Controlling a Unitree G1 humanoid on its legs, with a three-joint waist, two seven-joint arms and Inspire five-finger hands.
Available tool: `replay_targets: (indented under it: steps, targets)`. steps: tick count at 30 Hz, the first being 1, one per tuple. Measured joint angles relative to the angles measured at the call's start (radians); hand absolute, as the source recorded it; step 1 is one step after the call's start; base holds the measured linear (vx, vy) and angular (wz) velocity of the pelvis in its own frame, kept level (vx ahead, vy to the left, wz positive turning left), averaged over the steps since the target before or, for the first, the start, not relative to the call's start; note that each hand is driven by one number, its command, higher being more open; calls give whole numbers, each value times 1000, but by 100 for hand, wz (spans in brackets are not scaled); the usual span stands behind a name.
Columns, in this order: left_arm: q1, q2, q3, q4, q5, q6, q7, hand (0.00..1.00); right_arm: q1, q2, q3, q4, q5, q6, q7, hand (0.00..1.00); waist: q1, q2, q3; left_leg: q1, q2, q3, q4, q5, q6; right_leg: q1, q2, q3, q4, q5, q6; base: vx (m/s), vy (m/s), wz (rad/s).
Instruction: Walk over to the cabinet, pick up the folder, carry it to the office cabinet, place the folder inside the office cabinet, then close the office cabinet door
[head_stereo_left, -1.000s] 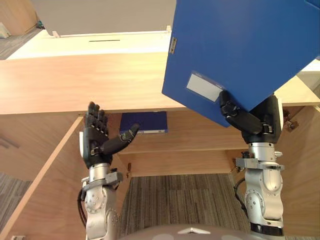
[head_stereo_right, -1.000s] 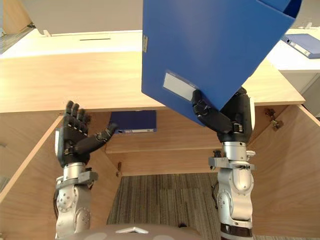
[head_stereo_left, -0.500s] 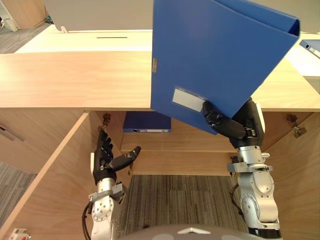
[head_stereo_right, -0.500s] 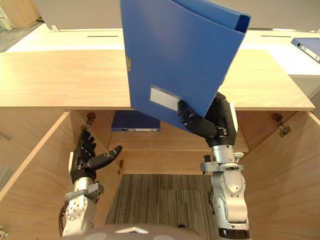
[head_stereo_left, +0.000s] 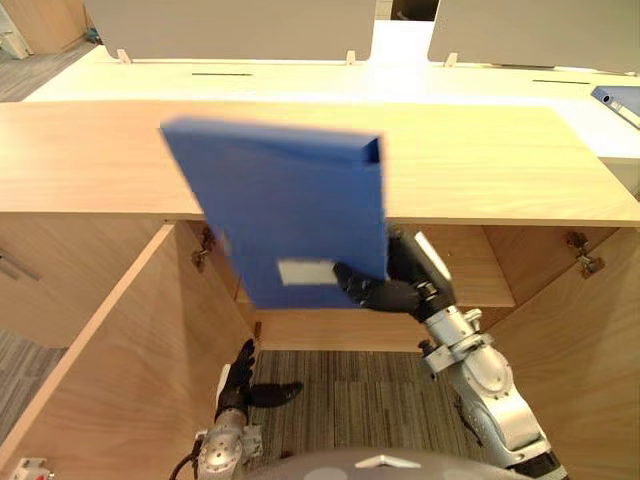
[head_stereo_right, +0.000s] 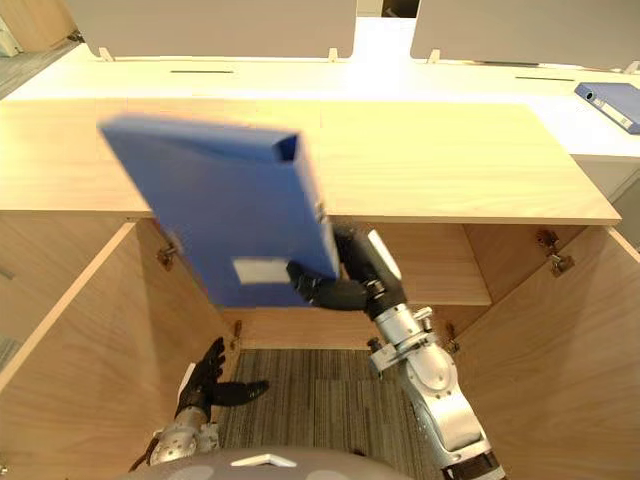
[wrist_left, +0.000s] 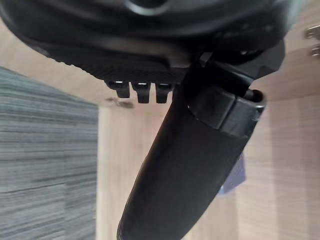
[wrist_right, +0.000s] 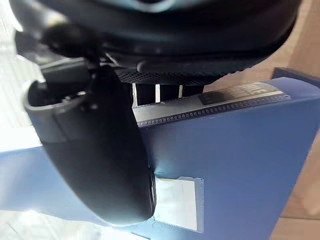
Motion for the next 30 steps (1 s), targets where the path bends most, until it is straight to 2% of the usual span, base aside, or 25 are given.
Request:
replay_targets:
  steps: [2, 5, 7, 8, 10, 17, 22, 25, 27, 30]
  targets:
    - [-16, 14, 0, 44, 2, 1, 5, 100, -49, -47, 64, 42, -57, 4, -2, 0, 4, 2, 14, -13, 2, 2, 4, 2, -2, -21, 3, 3, 18, -3, -4, -11, -6, -2]
    - [-84, 29, 0, 79, 23, 4, 35, 100, -157, -94, 136, 89, -126, 7, -7, 0, 26, 11, 99, -61, 4, 13, 41, 2, -3, -84, 5, 19, 76, -11, -16, -79, -5, -9]
    - [-175, 48, 0, 101, 25, 1, 54, 100, -268, -100, 157, 136, -166, 7, -19, 0, 28, 18, 180, -195, 11, 9, 151, -11, -1, -216, 1, 21, 176, -21, -31, -198, 4, 8]
    - [-199, 54, 0, 107, 25, 1, 61, 100, -296, -97, 159, 152, -174, 7, -26, 0, 28, 19, 200, -231, 14, 8, 183, -18, -2, -248, 0, 21, 197, -25, -34, -252, -3, 9]
    - [-282, 69, 6, 137, 24, -2, 86, 100, -369, -96, 161, 192, -206, 10, -63, 0, 32, 30, 285, -346, 29, 0, 298, -46, -5, -340, 5, 20, 270, -38, -39, -219, -28, 5]
    - [-391, 97, 6, 149, 24, -2, 108, 100, -393, -80, 94, 195, -208, 28, -134, 0, 24, 39, 398, -662, 67, -6, 544, -96, -8, -656, 11, 30, 503, -83, -55, -165, -48, -3]
    - [-429, 73, 7, 65, 23, -2, 108, 100, -368, -9, -48, 112, -159, 37, -183, 0, 25, 53, 426, -889, 122, 5, 769, -178, -3, -874, 23, 41, 690, -139, -61, -162, -35, -10]
    - [-463, 46, 8, -6, 20, -2, 108, 100, -356, 49, -146, 4, -22, 31, -223, 0, 35, 57, 446, -1004, 144, 8, 886, -212, 0, -993, 27, 50, 805, -171, -59, -87, 0, -6]
    - [-472, 38, 8, -63, 18, -2, 108, 100, -362, 105, -206, -18, 75, 11, -239, 0, 42, 56, 449, -1070, 156, 4, 947, -231, 0, -1057, 30, 51, 862, -188, -62, -47, 5, -3]
    - [-496, 29, 11, -105, 17, -2, 108, 100, -380, 139, -276, -17, 200, -4, -263, 0, 53, 56, 458, -1142, 167, -3, 1016, -253, -2, -1128, 31, 52, 934, -212, -64, 0, 0, 0]
